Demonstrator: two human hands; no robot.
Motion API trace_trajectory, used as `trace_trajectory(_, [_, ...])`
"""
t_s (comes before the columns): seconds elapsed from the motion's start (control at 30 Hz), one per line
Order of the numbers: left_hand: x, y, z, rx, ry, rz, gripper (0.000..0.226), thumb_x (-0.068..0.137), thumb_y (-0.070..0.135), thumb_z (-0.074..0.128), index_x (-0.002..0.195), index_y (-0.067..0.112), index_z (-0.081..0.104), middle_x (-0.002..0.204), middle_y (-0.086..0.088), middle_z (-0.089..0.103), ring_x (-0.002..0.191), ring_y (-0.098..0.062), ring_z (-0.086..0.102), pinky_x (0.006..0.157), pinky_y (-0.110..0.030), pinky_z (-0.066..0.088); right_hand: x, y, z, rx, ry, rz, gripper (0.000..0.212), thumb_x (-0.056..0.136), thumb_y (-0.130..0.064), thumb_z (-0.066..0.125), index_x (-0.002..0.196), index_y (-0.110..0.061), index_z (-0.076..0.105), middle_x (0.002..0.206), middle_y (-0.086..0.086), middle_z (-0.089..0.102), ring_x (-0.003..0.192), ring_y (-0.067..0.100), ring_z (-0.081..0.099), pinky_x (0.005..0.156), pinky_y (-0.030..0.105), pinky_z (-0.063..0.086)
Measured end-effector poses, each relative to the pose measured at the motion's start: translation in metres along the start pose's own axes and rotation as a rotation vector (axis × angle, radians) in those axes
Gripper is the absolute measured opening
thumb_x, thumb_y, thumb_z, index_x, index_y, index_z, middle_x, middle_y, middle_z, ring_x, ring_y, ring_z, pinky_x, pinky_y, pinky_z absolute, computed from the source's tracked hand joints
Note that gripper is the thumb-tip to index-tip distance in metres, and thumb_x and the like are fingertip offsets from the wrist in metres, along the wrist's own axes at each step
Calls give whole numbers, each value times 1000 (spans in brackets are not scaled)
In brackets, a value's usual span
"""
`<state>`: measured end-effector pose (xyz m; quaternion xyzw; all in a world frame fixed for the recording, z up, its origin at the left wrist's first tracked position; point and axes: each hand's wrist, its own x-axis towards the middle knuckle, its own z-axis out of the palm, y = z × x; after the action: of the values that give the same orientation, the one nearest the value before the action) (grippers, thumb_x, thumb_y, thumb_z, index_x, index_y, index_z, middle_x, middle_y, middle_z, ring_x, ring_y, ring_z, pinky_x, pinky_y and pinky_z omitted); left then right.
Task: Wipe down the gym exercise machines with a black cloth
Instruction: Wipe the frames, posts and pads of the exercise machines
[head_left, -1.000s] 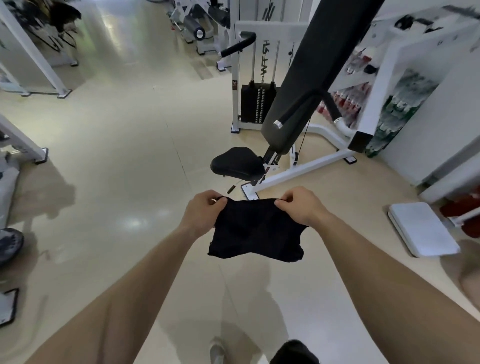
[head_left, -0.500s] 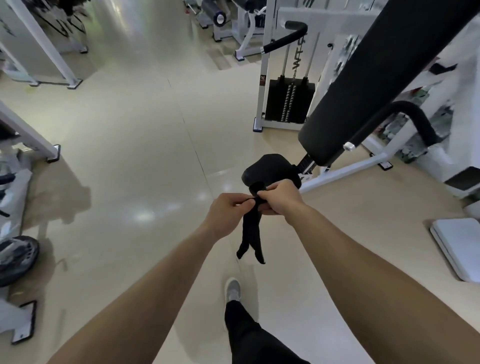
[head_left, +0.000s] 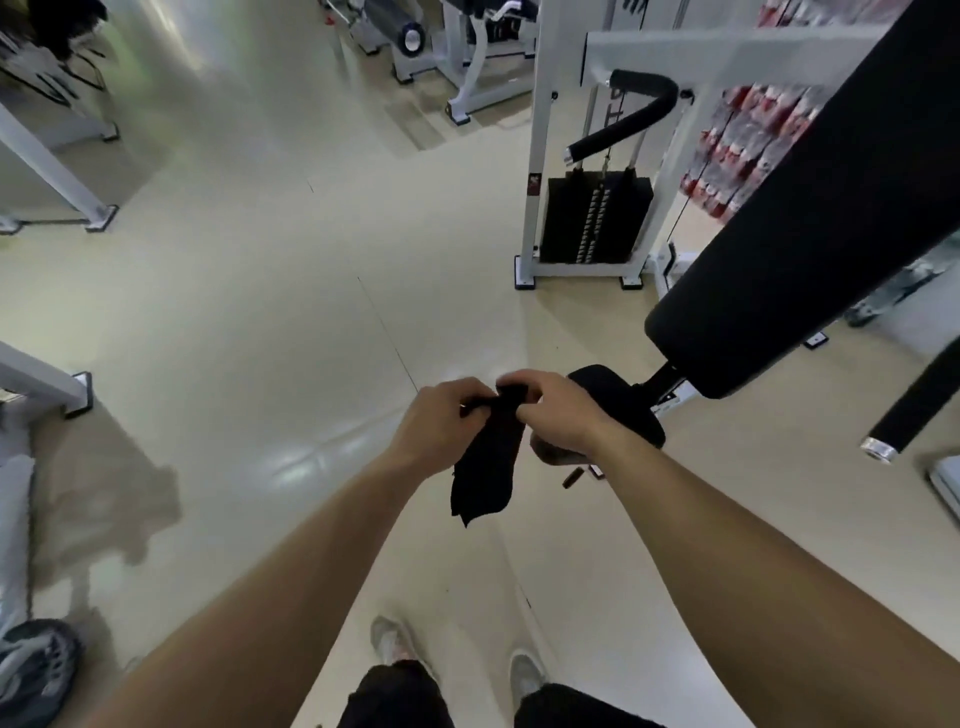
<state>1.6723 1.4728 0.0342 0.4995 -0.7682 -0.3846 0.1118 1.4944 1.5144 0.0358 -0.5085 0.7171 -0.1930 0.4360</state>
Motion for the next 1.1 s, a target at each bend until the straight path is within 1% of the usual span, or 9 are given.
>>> trace_trajectory(0.1, [60,-20,-43,22,-109,90,23,91,15,61,94,37,70,86,16,70,84,-7,65,73,-21,49,52,-20,-3,-399,-33,-46,66,81,-26,66,141,-45,45,127,0,36,122,22,35,104,38,39])
trace_trajectory(0.23, [134,-44,-84,55,-228,173,25,88,16,67,86,41,68,80,21,69,78,4,63,68,-16,45,113,-42,2,-375,-62,52,57,76,-28,72,131,-32,57,143,-2,30,134,23,23,110,39,34])
trace_trajectory(0.3, [176,-58,-102,78,-308,203,22,86,17,69,85,39,68,76,23,67,72,10,61,62,-8,40,144,-53,6,-313,-17,94,38,74,-27,74,110,-27,65,136,-6,41,127,20,35,103,39,42])
trace_trajectory(0.43, [259,-73,-131,164,-419,265,14,87,21,70,85,34,66,74,19,65,71,2,61,61,-13,40,195,-73,4,-188,130,233,15,68,-29,70,75,-21,59,84,-6,61,80,19,60,72,42,54])
trace_trajectory(0.53, [318,-70,-133,204,-475,320,8,90,23,68,89,30,65,79,14,67,73,-3,61,60,-16,42,225,-78,-1,-62,237,325,15,67,-26,65,74,-19,53,71,0,61,72,23,61,68,43,53])
trace_trajectory(0.63, [373,-59,-120,279,-556,402,5,94,24,63,98,24,64,87,7,65,79,-11,60,63,-20,42,254,-70,-15,40,298,385,25,72,-22,67,87,-30,47,80,-4,63,75,20,63,70,44,56])
trace_trajectory(0.77, [437,-42,-92,371,-646,451,8,97,25,56,105,21,59,91,3,63,85,-19,59,68,-27,42,281,-43,-39,187,451,469,39,79,-22,75,111,-29,53,91,-5,64,81,15,64,72,32,55])
trace_trajectory(0.9, [475,-35,-69,413,-768,488,10,100,24,52,107,18,56,93,1,62,84,-19,58,64,-24,42,293,-25,-48,273,528,563,8,89,-26,70,96,-29,67,90,-8,68,86,13,65,76,27,51])
trace_trajectory(1.1, [506,-20,-43,455,-967,524,22,100,34,54,116,19,55,104,-4,66,88,-20,60,65,-25,44,302,-36,-36,448,738,692,4,89,-23,69,87,-27,68,79,-8,67,79,12,65,70,26,49])
